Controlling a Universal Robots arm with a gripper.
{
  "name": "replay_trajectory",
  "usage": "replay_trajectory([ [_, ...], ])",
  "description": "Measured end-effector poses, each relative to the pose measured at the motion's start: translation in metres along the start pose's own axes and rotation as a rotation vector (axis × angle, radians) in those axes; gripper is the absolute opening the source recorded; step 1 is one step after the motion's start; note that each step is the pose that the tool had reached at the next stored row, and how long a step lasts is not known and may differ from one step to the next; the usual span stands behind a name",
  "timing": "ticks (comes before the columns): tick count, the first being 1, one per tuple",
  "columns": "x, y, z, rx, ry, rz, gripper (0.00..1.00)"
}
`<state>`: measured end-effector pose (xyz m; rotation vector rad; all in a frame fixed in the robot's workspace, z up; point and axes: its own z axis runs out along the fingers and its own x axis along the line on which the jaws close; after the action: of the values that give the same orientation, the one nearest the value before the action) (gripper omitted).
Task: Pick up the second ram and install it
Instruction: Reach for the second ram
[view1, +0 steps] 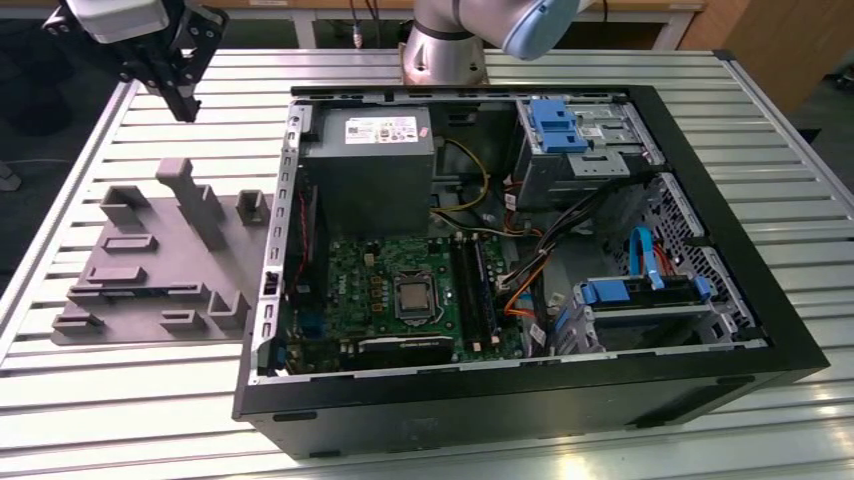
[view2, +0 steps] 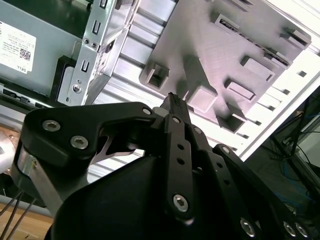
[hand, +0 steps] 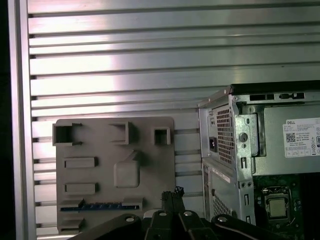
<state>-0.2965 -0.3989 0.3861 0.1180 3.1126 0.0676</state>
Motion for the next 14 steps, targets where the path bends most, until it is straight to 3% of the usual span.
replay_trajectory([
  [14,0.0066,-0.0005,-0.0001,0.0,-0.0001,0.0,0.13],
])
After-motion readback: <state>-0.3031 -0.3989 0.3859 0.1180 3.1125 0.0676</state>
